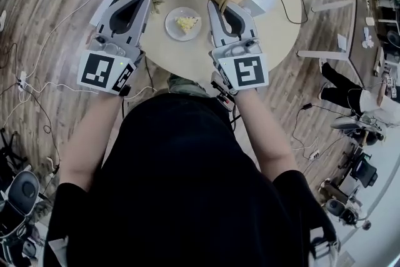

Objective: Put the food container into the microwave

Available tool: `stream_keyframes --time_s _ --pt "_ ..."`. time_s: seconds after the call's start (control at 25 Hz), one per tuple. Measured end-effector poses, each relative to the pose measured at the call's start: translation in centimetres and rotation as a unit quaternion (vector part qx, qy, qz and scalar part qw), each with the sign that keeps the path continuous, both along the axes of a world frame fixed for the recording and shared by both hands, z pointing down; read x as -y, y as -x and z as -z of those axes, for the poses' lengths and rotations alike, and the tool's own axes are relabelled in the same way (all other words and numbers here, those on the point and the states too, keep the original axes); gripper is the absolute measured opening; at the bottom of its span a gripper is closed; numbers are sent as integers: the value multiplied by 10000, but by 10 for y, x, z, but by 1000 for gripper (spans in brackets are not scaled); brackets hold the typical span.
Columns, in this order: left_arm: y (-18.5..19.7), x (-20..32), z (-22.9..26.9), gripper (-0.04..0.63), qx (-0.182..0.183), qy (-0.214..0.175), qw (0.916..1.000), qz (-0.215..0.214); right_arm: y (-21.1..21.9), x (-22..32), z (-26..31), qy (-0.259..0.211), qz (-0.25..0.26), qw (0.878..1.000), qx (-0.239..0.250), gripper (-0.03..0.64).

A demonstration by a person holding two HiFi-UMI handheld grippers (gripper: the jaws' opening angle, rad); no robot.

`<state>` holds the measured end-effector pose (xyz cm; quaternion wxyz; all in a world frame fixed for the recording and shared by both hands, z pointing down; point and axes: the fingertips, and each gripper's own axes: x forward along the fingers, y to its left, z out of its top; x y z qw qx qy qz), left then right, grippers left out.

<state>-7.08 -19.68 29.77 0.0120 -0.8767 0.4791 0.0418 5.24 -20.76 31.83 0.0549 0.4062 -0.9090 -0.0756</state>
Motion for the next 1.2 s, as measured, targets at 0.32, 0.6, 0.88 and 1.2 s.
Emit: stream_keyframes --time_s 0.32,0.6,0.88,1.2 --pt "4 28 -19 18 -135 149 9998 23 23 40 -10 22 230 9997 -72 26" --pt "25 30 -26 18 -61 252 9993 -272 66 57 -47 331 693 9933 -863 27" --pt "40 35 -40 18 -111 443 9985 -296 92 71 -93 651 1120 9773 -1674 27" --pt "44 40 -46 18 -164 492 9981 -329 105 69 -140 1017 1623 9525 -2369 27"
